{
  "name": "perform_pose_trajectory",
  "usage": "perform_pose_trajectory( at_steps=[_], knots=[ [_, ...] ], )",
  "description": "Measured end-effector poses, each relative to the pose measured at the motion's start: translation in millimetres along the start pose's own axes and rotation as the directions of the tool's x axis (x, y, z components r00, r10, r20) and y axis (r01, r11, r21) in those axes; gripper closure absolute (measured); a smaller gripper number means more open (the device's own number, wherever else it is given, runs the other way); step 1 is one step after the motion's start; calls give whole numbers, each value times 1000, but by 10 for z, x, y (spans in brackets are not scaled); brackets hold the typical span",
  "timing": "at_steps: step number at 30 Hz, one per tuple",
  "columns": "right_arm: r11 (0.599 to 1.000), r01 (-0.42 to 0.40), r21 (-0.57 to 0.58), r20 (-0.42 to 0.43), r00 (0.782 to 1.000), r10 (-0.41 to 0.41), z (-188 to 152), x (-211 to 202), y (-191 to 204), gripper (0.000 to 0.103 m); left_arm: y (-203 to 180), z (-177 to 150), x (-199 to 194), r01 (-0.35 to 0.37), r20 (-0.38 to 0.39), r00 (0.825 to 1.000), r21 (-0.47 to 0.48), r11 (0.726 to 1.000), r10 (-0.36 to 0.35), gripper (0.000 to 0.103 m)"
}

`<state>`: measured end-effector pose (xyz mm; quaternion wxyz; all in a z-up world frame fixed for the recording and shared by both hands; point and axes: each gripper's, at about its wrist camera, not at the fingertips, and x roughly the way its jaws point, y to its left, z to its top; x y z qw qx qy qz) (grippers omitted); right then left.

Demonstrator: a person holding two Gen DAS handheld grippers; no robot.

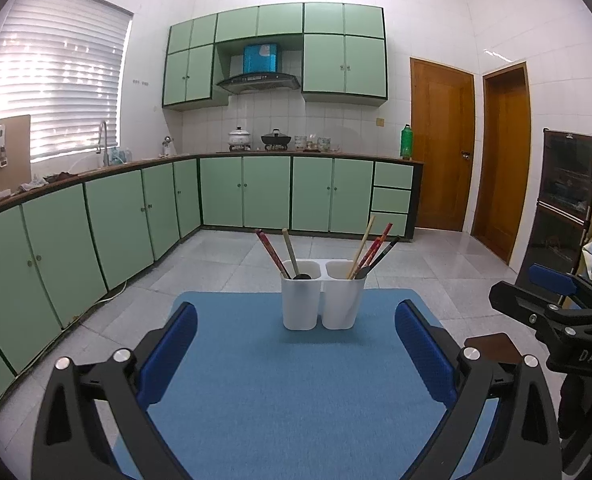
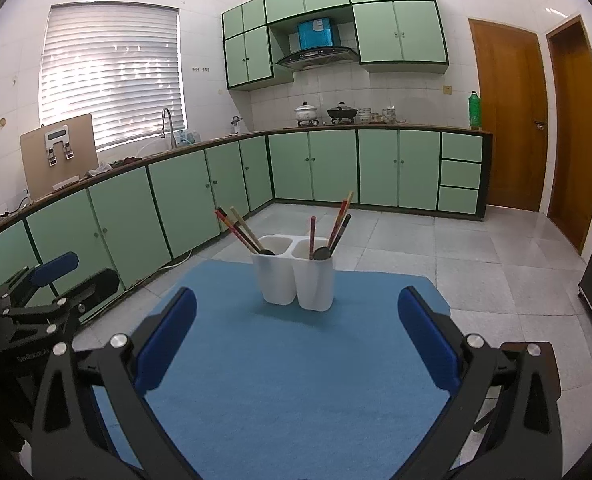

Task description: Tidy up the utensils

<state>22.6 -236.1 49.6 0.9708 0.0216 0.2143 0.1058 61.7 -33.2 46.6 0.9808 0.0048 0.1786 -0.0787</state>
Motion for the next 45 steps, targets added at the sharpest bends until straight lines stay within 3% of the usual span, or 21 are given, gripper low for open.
perform_pose_trajectory(
  at_steps=[45],
  knots=[
    [1000,-4,-8,3,1000,4,-3,-11,-2,5,-15,25,-73,2,9,1000,1,1000,-2,6]
  ],
)
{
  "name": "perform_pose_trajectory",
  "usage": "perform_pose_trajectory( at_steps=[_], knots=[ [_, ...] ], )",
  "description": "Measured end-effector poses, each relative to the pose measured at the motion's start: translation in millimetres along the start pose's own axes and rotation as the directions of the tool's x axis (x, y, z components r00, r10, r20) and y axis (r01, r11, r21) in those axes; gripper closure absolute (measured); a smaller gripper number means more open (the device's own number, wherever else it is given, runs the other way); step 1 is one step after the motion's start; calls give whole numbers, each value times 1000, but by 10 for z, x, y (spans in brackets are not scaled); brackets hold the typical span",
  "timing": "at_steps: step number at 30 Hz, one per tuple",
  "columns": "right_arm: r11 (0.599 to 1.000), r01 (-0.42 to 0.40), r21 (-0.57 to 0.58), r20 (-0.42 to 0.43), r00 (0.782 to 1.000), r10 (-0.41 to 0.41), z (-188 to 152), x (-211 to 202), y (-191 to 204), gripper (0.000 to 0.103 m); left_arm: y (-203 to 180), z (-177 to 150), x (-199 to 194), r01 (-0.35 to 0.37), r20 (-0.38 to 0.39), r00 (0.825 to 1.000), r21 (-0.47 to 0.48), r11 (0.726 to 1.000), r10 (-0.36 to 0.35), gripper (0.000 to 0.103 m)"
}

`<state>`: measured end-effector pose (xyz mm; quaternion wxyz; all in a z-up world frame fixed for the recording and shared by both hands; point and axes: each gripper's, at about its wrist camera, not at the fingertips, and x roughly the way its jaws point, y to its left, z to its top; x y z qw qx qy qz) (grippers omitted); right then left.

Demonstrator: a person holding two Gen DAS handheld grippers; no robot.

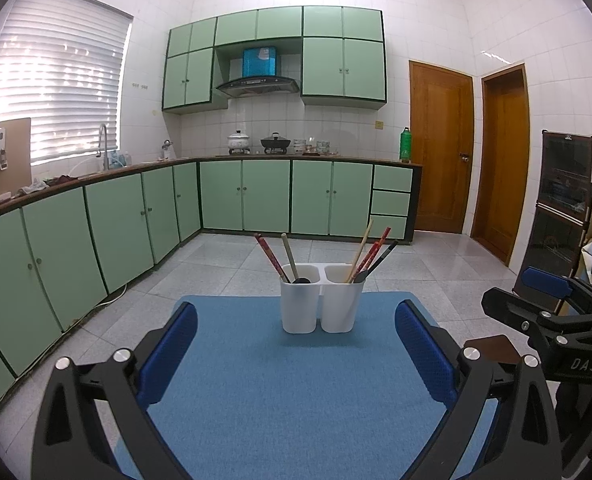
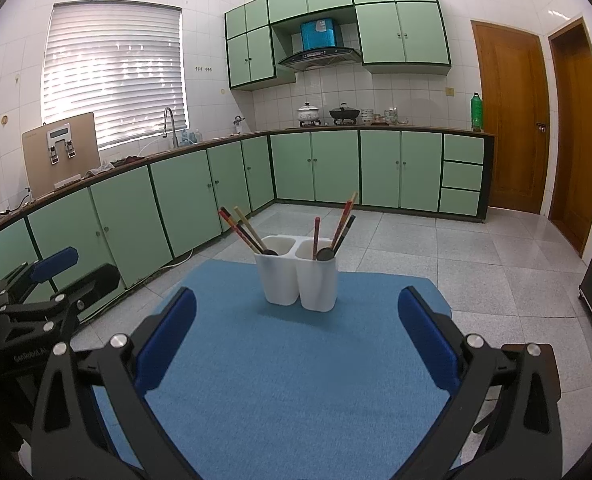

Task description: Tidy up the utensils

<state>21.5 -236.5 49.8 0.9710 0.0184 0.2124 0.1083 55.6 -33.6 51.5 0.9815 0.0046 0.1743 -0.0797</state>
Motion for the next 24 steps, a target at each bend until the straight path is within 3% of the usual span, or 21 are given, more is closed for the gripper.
perform_pose_trajectory(
  at_steps=[24],
  knots=[
    [1000,1,2,-3,1000,-1,5,18,-15,5,14,3,3,-5,-2,1000,-2,1000,5,6]
  ],
)
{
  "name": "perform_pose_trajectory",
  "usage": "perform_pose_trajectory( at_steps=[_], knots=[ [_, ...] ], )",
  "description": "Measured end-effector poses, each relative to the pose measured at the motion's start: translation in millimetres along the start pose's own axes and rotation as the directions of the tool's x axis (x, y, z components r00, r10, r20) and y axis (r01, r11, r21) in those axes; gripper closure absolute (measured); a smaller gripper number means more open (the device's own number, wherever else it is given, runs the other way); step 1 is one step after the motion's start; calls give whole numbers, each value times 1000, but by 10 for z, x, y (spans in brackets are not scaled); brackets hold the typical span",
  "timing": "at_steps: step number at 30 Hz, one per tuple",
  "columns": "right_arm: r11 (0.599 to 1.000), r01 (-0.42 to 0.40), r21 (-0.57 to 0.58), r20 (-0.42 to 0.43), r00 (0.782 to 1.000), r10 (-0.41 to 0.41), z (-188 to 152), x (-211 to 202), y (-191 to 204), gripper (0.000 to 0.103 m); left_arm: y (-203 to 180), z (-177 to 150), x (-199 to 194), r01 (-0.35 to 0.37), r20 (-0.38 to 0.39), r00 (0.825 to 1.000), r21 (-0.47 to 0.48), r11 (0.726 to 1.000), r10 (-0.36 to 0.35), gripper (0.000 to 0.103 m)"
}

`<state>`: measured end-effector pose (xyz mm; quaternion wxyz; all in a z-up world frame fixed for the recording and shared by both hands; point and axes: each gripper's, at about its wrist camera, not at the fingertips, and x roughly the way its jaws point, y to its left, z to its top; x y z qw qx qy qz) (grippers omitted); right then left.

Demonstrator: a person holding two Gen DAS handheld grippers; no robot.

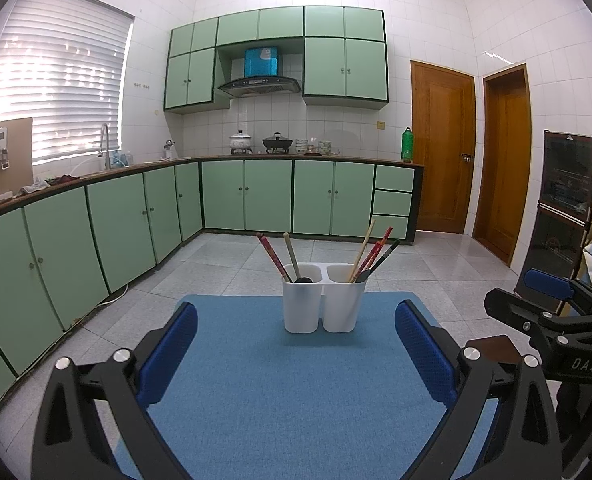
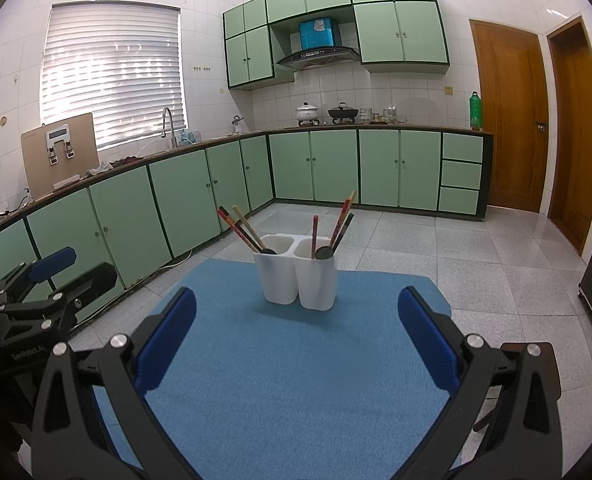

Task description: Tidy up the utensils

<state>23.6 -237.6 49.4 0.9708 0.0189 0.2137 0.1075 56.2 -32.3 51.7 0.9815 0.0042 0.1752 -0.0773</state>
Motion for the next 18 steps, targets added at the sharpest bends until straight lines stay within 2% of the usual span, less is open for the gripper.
perform_pose_trajectory(
  at_steps=[18],
  knots=[
    [1000,0,2,-2,1000,0,-11,13,-14,5,-3,-7,8,2,-3,1000,-3,1000,-2,6]
  ],
)
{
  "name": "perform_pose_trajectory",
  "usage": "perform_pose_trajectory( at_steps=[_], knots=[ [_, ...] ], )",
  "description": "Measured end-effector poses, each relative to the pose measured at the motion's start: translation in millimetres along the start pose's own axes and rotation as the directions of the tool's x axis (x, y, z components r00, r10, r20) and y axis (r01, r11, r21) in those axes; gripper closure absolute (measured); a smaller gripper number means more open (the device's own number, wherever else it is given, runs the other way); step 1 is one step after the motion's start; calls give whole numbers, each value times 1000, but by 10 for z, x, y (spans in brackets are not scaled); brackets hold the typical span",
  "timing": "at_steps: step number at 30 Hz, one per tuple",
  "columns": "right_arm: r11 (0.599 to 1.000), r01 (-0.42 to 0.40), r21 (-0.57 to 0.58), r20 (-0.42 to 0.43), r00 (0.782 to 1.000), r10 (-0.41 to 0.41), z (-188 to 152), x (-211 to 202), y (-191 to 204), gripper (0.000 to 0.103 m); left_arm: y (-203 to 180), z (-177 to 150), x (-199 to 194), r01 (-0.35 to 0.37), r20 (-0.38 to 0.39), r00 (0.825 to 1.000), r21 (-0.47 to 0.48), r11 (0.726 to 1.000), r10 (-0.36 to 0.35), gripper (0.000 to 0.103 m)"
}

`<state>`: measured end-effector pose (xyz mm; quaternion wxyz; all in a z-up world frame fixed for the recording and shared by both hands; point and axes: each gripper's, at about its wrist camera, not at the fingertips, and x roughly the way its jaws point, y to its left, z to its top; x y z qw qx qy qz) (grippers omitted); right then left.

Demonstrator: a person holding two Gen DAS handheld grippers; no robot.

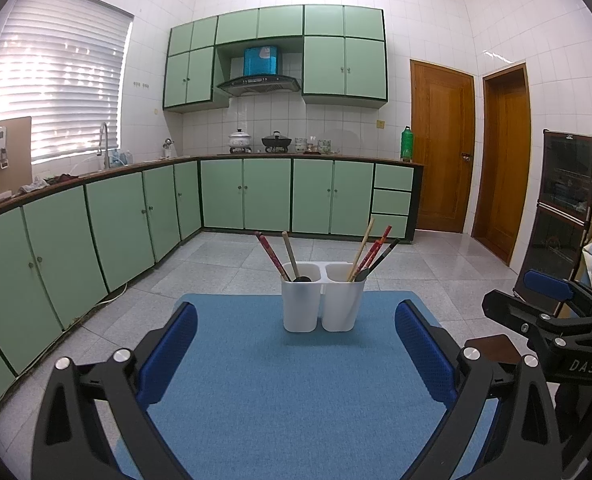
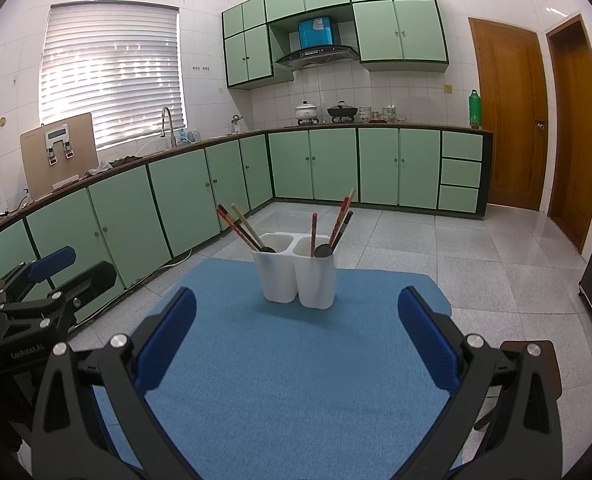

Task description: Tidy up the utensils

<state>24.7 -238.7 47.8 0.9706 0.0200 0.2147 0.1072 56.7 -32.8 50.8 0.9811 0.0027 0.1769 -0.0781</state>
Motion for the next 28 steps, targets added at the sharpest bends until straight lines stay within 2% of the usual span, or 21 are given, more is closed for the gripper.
perform_pose_trajectory(
  at_steps=[28],
  knots=[
    [1000,5,6,-10,1000,-5,-77,71,-47,5,16,-22,44,-7,-15,1000,-3,1000,7,6]
  ],
)
